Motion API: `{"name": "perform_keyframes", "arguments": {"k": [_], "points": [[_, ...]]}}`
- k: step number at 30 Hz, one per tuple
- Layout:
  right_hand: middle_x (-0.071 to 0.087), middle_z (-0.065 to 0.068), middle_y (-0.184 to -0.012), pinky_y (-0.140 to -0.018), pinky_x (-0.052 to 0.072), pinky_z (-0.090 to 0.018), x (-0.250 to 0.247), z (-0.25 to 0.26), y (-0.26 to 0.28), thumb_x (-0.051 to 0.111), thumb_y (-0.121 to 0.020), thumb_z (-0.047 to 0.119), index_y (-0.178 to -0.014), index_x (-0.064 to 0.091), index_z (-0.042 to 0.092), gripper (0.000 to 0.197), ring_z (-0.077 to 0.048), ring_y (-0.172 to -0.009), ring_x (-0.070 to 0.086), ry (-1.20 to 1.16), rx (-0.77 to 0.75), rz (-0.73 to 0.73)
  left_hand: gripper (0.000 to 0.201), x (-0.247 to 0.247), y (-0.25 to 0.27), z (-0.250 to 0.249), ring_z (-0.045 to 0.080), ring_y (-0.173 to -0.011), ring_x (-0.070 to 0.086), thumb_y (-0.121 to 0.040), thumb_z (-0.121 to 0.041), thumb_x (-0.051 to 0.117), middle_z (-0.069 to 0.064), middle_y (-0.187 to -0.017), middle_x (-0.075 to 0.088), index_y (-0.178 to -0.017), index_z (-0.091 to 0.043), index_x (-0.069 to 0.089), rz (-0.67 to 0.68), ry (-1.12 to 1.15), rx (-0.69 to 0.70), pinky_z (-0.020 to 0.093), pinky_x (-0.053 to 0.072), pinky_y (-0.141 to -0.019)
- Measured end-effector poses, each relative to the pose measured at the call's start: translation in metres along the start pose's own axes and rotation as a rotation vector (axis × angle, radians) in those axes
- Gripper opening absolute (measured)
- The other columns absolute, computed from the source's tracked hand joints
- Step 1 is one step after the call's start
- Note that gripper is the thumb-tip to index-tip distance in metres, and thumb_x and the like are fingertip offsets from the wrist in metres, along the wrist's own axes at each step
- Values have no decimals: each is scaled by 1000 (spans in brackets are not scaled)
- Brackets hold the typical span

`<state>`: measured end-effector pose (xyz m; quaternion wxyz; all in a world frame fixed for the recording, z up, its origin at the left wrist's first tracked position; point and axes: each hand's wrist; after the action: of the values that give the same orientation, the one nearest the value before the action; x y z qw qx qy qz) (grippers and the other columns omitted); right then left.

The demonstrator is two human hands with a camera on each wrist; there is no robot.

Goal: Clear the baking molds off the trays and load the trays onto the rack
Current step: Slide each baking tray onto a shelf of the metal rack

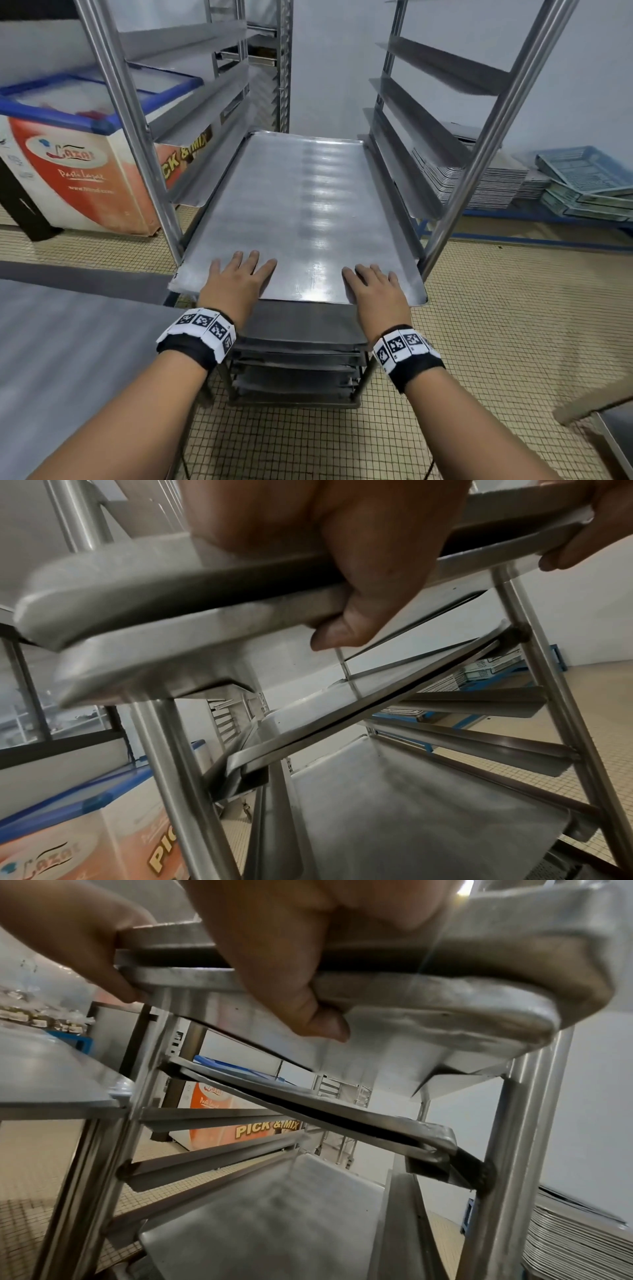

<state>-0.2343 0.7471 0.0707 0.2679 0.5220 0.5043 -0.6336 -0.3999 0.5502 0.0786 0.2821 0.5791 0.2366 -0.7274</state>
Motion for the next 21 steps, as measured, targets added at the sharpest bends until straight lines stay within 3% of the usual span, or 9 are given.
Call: {"name": "perform_keyframes", "arguments": {"k": [4,11,21], "points": [[62,-2,-116,-97,46,-53,15,-9,-32,81,-63,3,-125,58,22,69,-28,-111,57,-15,21,59,87,-1,-31,6,30,-149,16,-89,-2,55,4,-163,13,-154,-34,6,-12,23,-6,55,23,-114],[53,-2,-137,-111,30,-50,19,-21,-79,69,-75,4,-137,50,26,69,-25,-128,46,-60,62,121,83,-4,-85,15,30,-148,19,-90,1,51,3,-162,15,-152,-35,10,-31,34,6,56,24,-113],[56,0,-128,-110,32,-48,31,-27,-114,65,-75,1,-130,52,27,62,-25,-119,52,-43,78,78,76,2,-127,23,29,-147,23,-90,0,50,1,-159,22,-151,-36,20,-90,63,5,53,27,-110]]}}
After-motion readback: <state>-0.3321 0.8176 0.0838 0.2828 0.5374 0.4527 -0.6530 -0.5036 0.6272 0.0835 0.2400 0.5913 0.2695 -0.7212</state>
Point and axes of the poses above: each hand's wrist, its own y-axis away from the middle knuckle, its own x-axis out of the palm, z = x × y
